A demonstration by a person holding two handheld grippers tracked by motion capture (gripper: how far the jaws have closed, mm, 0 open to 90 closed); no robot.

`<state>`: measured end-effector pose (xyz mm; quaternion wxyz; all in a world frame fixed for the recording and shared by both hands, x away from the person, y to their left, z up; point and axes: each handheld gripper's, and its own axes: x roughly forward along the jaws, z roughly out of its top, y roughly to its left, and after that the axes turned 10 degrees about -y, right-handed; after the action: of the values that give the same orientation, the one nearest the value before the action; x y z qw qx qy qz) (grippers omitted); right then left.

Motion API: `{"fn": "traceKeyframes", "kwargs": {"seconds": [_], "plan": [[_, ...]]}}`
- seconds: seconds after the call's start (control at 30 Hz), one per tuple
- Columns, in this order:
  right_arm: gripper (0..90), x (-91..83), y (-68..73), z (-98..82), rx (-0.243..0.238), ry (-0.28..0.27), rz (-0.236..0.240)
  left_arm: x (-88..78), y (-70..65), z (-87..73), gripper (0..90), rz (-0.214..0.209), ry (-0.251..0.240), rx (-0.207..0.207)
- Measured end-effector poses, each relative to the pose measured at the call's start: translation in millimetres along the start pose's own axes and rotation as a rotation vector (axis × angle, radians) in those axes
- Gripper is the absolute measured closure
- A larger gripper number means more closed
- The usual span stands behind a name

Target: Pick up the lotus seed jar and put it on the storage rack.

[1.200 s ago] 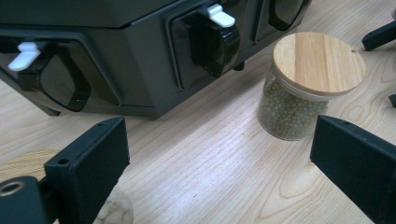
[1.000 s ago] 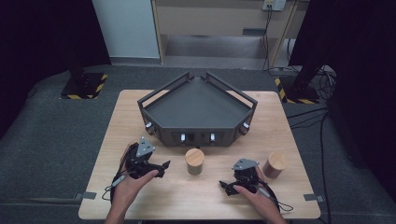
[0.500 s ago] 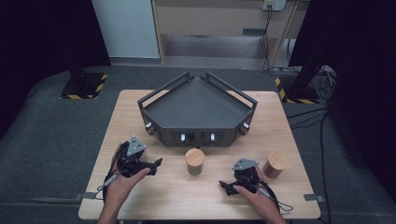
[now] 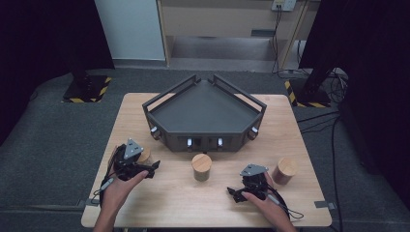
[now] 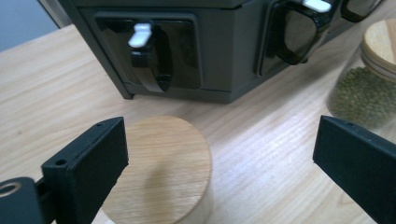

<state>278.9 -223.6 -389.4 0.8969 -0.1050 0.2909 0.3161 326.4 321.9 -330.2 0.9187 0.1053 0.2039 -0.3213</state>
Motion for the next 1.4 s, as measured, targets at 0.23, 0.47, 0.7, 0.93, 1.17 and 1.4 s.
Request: {"fn": "traceKeyframes", "kwargs": {"seconds": [0.23, 0.47, 0.7, 0.93, 1.17, 1.4], "plan": [[0.8, 0.0, 0.0, 0.0, 0.000, 0.000, 0.000, -1.0, 8.6, -4.3, 1.1, 0.012, -0.005, -0.014], [0.8, 0.0, 0.0, -0.1, 0.000, 0.000, 0.000, -1.7, 13.7, -9.3, 1.1, 0.019, -0.002, -0.032], [0.8, 0.0, 0.0, -0.1, 0.000, 0.000, 0.000, 1.2, 17.9, -15.3, 1.1, 0.025, 0.010, -0.051], [0.8, 0.0, 0.0, -0.1, 0.000, 0.000, 0.000, 3.5, 20.4, -21.9, 1.2, 0.032, 0.018, -0.063], [0.8, 0.0, 0.0, -0.1, 0.000, 0.000, 0.000, 4.2, 21.7, -27.6, 1.2, 0.040, 0.025, -0.065], [0.9, 0.0, 0.0, -0.1, 0.000, 0.000, 0.000, 6.4, 23.3, -33.1, 1.1, 0.043, 0.034, -0.080]]}}
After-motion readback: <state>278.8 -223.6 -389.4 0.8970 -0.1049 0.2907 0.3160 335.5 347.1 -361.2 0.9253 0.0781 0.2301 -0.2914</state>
